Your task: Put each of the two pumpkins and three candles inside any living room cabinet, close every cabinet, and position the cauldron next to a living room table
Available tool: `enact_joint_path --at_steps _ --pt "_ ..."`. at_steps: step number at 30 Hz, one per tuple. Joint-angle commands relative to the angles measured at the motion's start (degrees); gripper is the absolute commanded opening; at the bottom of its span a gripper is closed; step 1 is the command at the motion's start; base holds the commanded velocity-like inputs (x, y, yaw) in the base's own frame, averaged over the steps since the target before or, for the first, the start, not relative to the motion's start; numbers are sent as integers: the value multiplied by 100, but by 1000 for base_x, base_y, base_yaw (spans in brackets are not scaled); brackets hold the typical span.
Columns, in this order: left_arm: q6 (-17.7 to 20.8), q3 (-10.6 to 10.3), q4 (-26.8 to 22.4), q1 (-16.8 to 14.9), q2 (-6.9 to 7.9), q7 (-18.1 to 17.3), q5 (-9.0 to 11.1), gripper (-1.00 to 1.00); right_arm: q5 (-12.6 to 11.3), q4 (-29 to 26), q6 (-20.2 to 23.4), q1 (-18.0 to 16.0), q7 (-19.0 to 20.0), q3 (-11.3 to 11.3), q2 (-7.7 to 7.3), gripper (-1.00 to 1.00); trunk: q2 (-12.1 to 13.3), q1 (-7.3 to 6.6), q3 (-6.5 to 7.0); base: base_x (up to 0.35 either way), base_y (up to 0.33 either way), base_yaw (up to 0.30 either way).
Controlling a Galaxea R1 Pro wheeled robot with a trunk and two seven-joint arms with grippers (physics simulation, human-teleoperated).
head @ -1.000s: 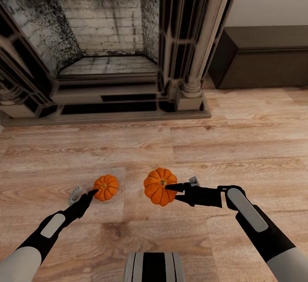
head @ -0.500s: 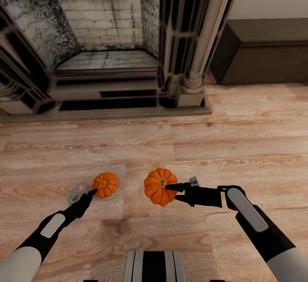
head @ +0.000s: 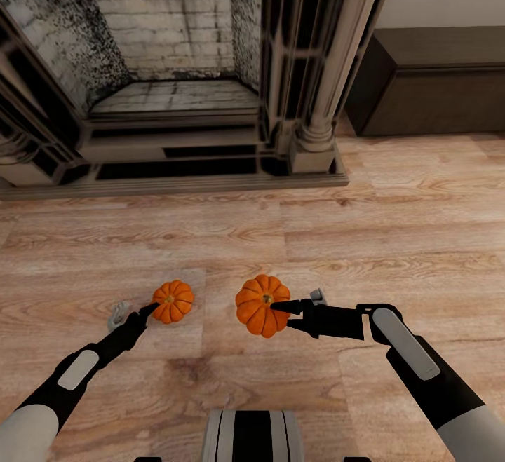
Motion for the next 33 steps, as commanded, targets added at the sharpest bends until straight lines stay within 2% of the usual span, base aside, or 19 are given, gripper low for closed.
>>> enact_joint_path --at_steps 1,3,7,13,18,21,23,26,33 --pt "55 10 1 -2 6 -19 51 100 45 1 6 -5 56 8 -4 -100 -1 -1 -3 0 0 0" --pt "57 9 1 -2 11 -31 55 100 45 1 6 -4 56 6 -4 -100 -1 -1 -3 0 0 0" --pt "59 8 1 -2 15 -38 53 100 45 1 6 -4 56 11 -4 -100 -7 9 -92 0 0 0" --pt "59 7 1 -2 19 -36 51 100 45 0 6 -4 56 13 -4 -100 -7 9 -92 0 0 0" --pt "59 7 1 -2 31 -47 64 100 45 0 6 -4 56 14 -4 -100 -13 22 -203 0 0 0" --pt "59 7 1 -2 36 -57 68 100 45 0 6 -4 59 14 -4 -100 -13 22 -203 0 0 0" --pt "59 7 1 -2 40 -171 63 100 45 -3 6 -4 65 10 -4 -100 -13 22 -203 0 0 0" --pt "66 7 1 -2 45 -533 53 100 45 -20 -2 -7 75 6 -4 -100 -13 22 -203 0 0 0" --pt "68 1 1 -2 95 -678 51 100 40 -226 -211 -4 87 17 -12 -100 -13 22 -203 0 0 0"
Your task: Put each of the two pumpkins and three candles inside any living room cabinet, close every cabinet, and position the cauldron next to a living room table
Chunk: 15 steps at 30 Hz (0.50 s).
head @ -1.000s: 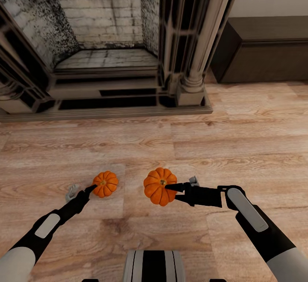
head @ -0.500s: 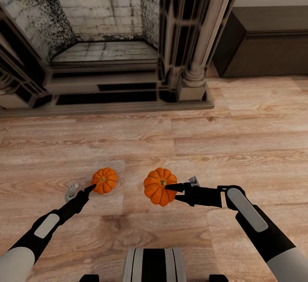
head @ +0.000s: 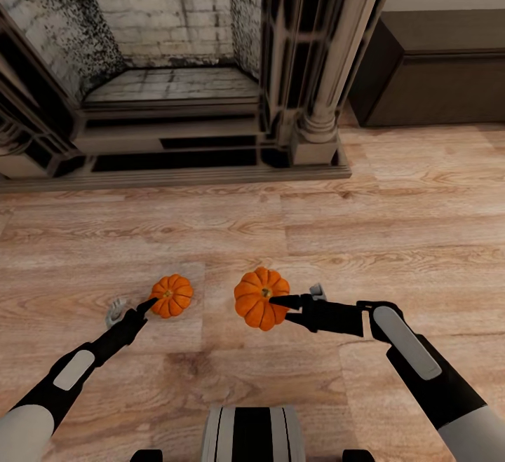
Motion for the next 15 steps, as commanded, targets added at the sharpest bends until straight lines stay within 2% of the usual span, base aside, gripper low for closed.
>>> enact_joint_path --at_steps 1,6,8,11,15 --pt "54 9 1 -2 3 -11 45 100 78 -70 13 -5 52 10 -6 -100 -1 -1 -3 0 0 0" --pt "54 8 1 -2 15 -20 45 100 61 -501 75 -5 66 32 -13 -100 -1 -1 -3 0 0 0" --pt "54 9 1 -2 17 -22 45 100 64 -771 131 5 72 37 -13 -100 -4 4 -47 0 0 0" --pt "54 10 1 -2 18 -23 50 100 61 -904 162 12 73 38 -12 -100 -8 12 -114 0 0 0" --pt "54 10 1 -1 23 -70 51 100 57 -942 175 14 75 38 -10 -100 -8 12 -114 0 0 0"
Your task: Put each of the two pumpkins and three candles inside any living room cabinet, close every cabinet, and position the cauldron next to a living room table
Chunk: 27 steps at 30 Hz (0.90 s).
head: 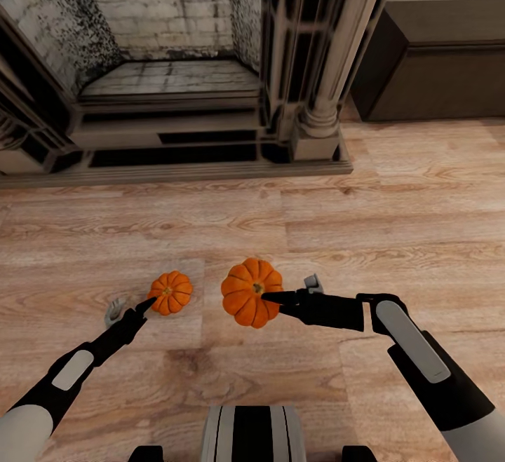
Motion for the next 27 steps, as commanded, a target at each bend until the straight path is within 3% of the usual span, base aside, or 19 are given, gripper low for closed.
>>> enact_joint_path --at_steps 1,5,9,18,23,27 --pt "54 9 1 -2 2 -45 42 100 34 -2 8 -3 55 5 -1 -100 -1 -1 -3 0 0 0" --pt "54 9 1 -2 3 -149 39 100 4 0 14 -3 55 5 1 -100 -7 9 -92 0 0 0" --pt "56 9 2 5 63 -291 51 100 -3 11 11 -3 55 9 2 -100 -7 9 -92 0 0 0" --pt "58 9 3 6 82 -331 55 100 27 18 9 -3 55 12 2 -100 -19 33 -291 0 0 0" --pt "62 9 2 6 83 -332 55 100 33 18 9 -3 48 14 2 -100 -19 33 -291 0 0 0" --pt "63 9 2 6 83 -339 55 100 38 17 9 -3 42 14 2 -100 -24 43 -380 0 0 0"
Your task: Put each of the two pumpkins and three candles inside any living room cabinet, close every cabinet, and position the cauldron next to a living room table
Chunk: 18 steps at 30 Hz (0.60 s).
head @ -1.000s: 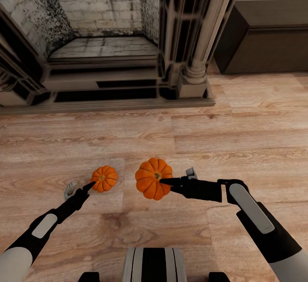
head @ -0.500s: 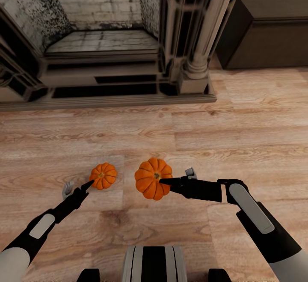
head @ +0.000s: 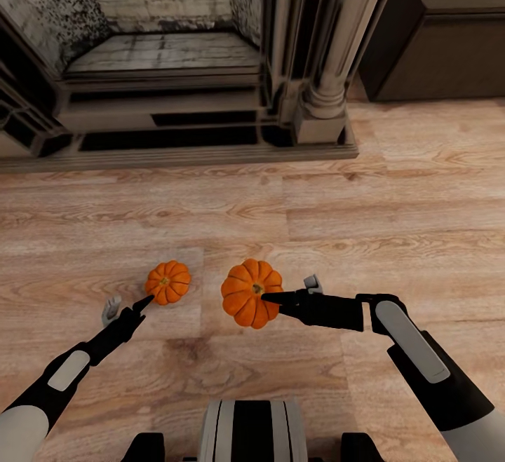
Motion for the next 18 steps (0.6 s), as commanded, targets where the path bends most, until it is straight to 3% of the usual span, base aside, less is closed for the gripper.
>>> enact_joint_path --at_steps 1,18 --pt "56 10 1 -2 0 -10 43 100 31 0 7 -4 53 5 -4 -100 -3 1 -26 0 0 0" --pt "118 3 9 -2 9 -11 37 100 32 2 2 -4 38 5 -4 -100 -3 1 -26 21 -19 0"
